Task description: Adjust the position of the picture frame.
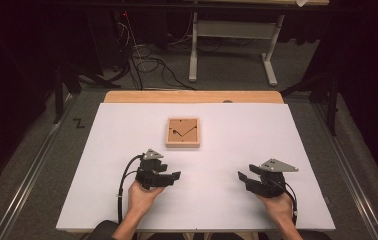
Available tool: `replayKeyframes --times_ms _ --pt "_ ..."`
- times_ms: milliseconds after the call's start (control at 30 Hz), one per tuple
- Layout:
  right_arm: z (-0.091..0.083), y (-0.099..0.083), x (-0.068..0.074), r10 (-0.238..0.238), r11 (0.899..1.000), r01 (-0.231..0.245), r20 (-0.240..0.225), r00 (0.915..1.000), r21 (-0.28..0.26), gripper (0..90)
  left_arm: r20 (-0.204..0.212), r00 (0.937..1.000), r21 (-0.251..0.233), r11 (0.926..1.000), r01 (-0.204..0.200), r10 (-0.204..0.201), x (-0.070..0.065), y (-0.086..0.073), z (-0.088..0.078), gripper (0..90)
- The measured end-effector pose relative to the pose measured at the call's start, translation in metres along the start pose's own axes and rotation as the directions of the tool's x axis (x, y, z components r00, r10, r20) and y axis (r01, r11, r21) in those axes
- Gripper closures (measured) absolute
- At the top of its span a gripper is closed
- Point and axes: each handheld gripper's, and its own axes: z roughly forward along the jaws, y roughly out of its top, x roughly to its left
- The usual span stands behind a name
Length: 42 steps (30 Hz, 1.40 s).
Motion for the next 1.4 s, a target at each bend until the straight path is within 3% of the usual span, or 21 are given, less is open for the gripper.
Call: replayKeyframes --times_ms 67,300,433,500,600,767,900,1200,1400 --pt "0.0 0.0 0.001 -0.016 1.0 0.016 0.004 0.9999 -0.005 48.0 -0.004 1.0 -0.002 1.0 -0.001 0.001 0.0 0.0 -0.001 36.7" --pt "0.001 -0.001 0.003 -0.007 1.0 0.007 0.005 1.0 0.02 48.6 -0.005 0.9999 -0.006 0.9999 -0.009 0.009 0.0 -0.001 -0.002 38.5" --pt "0.004 -0.001 0.005 -0.029 0.999 0.029 0.008 0.9996 0.024 48.8 -0.043 0.999 -0.024 0.9996 -0.013 0.012 0.0 -0.001 -0.004 37.7" --pt "0.004 -0.001 0.006 -0.031 0.999 0.03 0.006 0.9995 0.032 48.5 -0.093 0.9956 -0.066 0.9977 -0.014 0.008 0.004 -0.001 -0.007 37.4" --pt "0.004 -0.002 0.004 -0.023 0.999 0.023 0.008 0.9997 0.042 48.4 -0.129 0.9916 -0.092 0.9957 -0.01 -0.002 0.008 0.002 -0.01 37.9" --pt "0.002 -0.002 0.001 -0.004 0.999 0.004 0.009 1.0 0.042 48.8 -0.143 0.9895 -0.079 0.9968 0.008 -0.019 0.013 0.009 -0.007 38.4" --pt "0.002 -0.002 0.0 -0.008 0.999 0.006 0.024 0.9997 0.047 48.7 -0.174 0.9844 -0.05 0.9987 0.015 -0.024 0.023 0.017 0.0 38.1" --pt "0.002 -0.002 0.001 -0.018 0.999 0.017 0.019 0.9996 0.048 47.9 -0.211 0.9763 -0.063 0.9974 0.035 -0.048 0.034 0.035 0.008 41.9" --pt "0.002 -0.002 0.003 -0.025 0.998 0.024 0.019 0.9995 0.05 47.4 -0.237 0.971 -0.075 0.9971 0.012 -0.029 0.039 0.047 0.011 45.4"
